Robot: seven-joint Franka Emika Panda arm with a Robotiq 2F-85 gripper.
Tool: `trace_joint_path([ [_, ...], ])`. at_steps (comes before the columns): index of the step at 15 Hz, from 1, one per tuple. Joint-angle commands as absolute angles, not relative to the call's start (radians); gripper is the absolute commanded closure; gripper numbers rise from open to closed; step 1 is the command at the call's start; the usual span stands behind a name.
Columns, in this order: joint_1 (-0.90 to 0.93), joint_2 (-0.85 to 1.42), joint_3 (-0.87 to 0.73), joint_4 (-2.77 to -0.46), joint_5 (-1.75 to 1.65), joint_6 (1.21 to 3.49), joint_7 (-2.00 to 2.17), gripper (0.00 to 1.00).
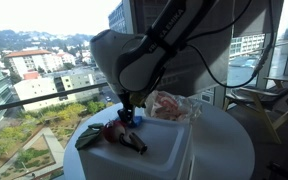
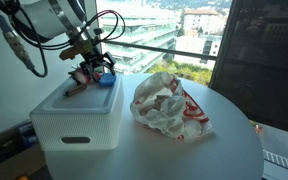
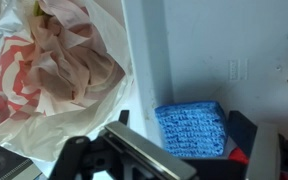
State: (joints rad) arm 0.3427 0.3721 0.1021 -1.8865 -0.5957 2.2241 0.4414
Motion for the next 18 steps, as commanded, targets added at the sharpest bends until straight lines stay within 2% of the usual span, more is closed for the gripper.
trace_joint_path([
  [1,0.312,0.384,0.113,-1.871,-0.532,2.253,0.329,0.0],
  [15,0.278,0.5,0.107,-1.771,-0.406,2.303,0.084,0.0],
  [17,0.276,0.507,0.107,-1.763,-0.398,2.302,0.064,0.27],
  [18,0.276,0.507,0.108,-1.761,-0.389,2.301,0.054,0.34],
])
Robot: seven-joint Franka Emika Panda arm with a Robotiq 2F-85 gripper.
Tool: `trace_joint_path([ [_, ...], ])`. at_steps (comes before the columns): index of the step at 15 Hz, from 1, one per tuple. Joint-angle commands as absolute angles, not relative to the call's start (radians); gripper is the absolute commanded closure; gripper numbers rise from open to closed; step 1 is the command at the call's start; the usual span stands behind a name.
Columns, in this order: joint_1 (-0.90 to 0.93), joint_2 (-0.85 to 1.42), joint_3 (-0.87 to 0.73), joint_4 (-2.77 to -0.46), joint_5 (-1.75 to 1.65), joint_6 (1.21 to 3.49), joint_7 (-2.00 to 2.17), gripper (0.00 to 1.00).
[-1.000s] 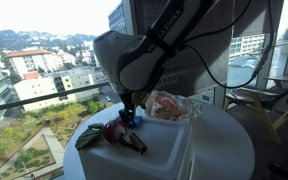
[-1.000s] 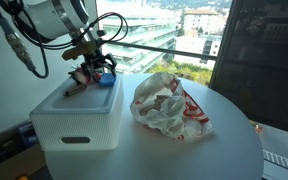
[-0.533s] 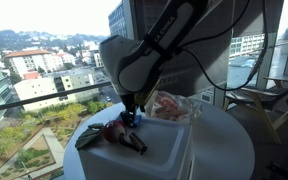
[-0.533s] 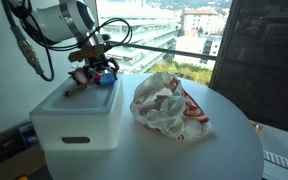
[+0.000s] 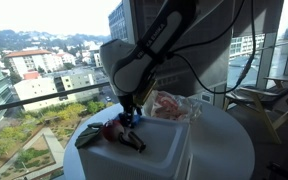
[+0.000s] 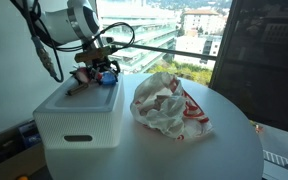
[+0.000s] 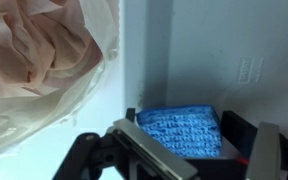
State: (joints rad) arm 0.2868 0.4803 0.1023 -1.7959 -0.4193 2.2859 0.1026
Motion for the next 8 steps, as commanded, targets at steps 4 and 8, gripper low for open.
trace_joint_path([
  [4,0.284,0.499,0.105,-1.762,-0.369,2.282,0.065,0.66],
  [8,0.314,0.44,0.088,-1.815,-0.406,2.281,0.131,0.83],
])
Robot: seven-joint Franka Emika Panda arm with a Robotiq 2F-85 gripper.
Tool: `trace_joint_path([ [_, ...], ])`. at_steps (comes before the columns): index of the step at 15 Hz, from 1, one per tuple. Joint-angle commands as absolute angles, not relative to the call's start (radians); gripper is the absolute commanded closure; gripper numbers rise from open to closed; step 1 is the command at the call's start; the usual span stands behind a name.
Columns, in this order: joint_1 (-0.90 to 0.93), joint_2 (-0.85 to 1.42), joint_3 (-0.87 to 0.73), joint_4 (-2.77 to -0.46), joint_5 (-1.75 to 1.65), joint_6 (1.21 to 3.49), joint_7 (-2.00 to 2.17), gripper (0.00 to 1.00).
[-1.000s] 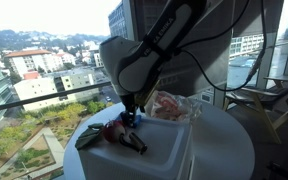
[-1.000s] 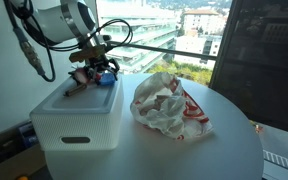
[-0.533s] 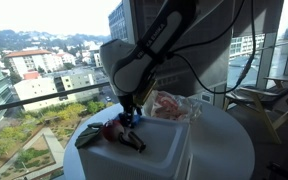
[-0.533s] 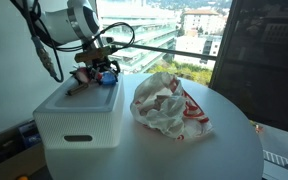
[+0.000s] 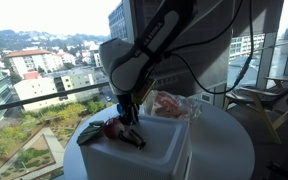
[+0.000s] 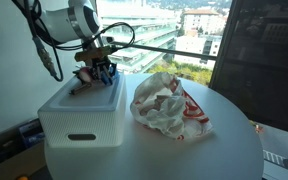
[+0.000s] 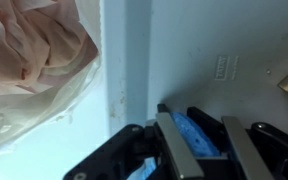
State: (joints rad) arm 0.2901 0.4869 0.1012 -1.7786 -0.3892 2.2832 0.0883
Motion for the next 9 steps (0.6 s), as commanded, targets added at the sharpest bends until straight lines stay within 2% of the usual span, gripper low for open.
trace_joint_path([
  [1,0.32,0.429,0.084,-1.824,-0.416,2.282,0.146,0.86],
  [5,0.338,0.387,0.072,-1.863,-0.461,2.278,0.217,0.81],
  [9,0.354,0.332,0.049,-1.905,-0.531,2.257,0.342,0.81],
])
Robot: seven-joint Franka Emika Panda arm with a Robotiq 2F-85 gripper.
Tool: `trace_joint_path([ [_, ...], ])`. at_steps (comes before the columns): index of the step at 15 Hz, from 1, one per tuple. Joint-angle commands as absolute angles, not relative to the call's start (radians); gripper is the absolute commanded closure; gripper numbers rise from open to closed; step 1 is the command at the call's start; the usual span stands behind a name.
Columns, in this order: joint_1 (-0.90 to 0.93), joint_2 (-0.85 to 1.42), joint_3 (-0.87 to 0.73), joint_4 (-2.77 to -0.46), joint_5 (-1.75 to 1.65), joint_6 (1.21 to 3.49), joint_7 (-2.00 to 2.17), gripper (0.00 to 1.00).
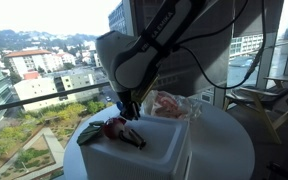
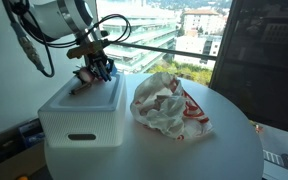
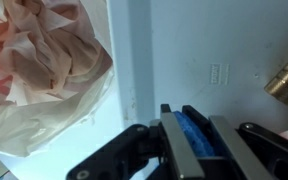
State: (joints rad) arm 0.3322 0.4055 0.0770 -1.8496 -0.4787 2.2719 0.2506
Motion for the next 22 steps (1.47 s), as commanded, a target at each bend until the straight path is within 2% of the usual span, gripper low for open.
trace_joint_path([
  [1,0.35,0.313,0.044,-1.916,-0.544,2.254,0.375,0.82],
  [6,0.293,0.235,0.025,-1.946,-0.5,2.24,0.483,0.81],
  [11,0.18,0.208,0.033,-1.911,-0.241,2.131,0.389,0.82],
  [20,0.038,0.336,0.012,-1.696,0.118,1.842,0.294,0.81],
  [22,0.02,0.383,0.007,-1.642,0.161,1.817,0.298,0.83],
])
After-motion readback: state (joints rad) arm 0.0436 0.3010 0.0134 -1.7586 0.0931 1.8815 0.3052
